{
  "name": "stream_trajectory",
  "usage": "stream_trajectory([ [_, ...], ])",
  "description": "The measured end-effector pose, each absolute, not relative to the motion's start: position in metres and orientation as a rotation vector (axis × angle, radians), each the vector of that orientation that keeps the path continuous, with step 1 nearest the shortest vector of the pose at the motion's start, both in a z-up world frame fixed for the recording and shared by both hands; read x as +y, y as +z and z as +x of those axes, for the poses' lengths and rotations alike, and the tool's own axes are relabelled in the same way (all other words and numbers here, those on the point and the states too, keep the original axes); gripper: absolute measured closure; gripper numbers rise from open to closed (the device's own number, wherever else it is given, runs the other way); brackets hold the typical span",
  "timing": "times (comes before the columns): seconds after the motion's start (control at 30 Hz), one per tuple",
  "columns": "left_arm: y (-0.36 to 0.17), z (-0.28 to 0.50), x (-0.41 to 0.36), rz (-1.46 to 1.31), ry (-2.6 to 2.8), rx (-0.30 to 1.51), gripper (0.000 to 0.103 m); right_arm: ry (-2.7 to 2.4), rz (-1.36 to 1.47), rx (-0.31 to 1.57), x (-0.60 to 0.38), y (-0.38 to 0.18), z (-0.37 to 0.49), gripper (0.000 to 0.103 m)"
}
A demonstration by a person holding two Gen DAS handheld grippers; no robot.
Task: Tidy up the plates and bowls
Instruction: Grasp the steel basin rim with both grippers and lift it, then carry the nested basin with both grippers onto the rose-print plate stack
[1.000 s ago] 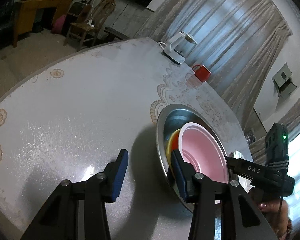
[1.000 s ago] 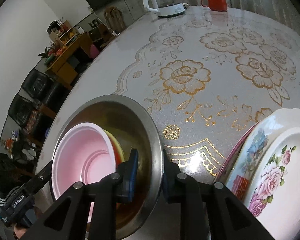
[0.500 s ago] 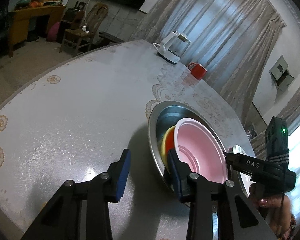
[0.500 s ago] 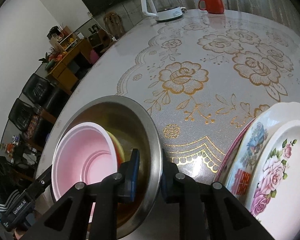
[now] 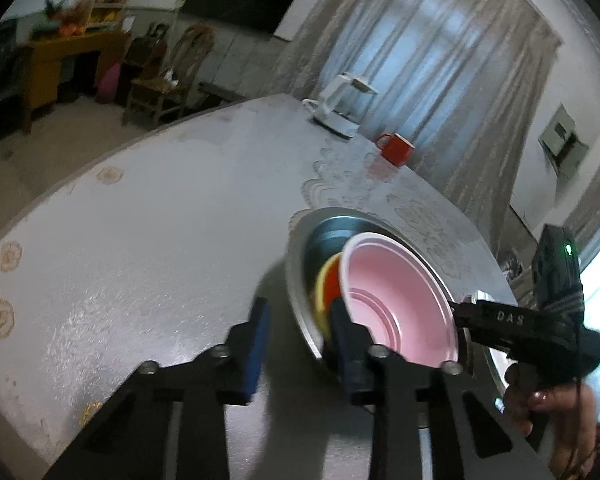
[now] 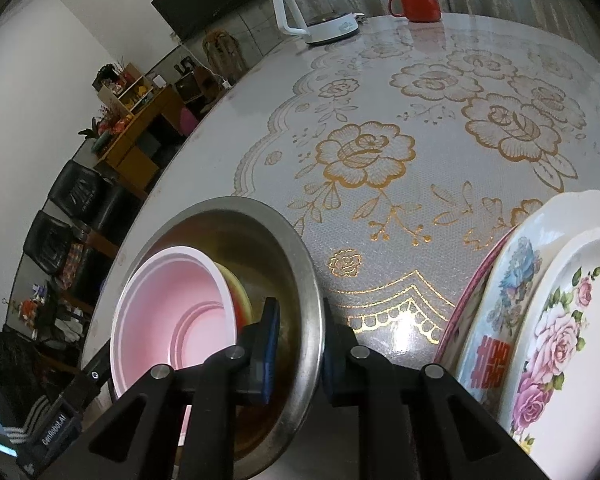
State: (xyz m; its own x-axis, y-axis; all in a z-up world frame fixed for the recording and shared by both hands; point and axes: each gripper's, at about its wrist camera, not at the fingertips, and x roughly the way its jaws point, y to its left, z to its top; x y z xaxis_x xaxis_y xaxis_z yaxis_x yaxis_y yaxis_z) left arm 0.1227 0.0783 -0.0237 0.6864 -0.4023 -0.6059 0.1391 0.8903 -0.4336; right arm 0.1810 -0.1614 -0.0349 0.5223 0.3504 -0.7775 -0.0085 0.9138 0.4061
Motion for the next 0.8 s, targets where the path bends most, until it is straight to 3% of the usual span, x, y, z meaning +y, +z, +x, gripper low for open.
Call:
stream_trajectory([
  [0.03, -0.022, 0.123, 0.077, -0.361, -0.316, 0.753, 0.086, 0.221, 0.383, 1.007, -0.162, -0.035, 0.181, 0.086],
  [0.8, 0.011, 0.106, 0.065, -0.352, -0.327, 0.689, 0.086, 0.229, 0.392, 0.918, -0.168, 0.001, 0.146, 0.086],
])
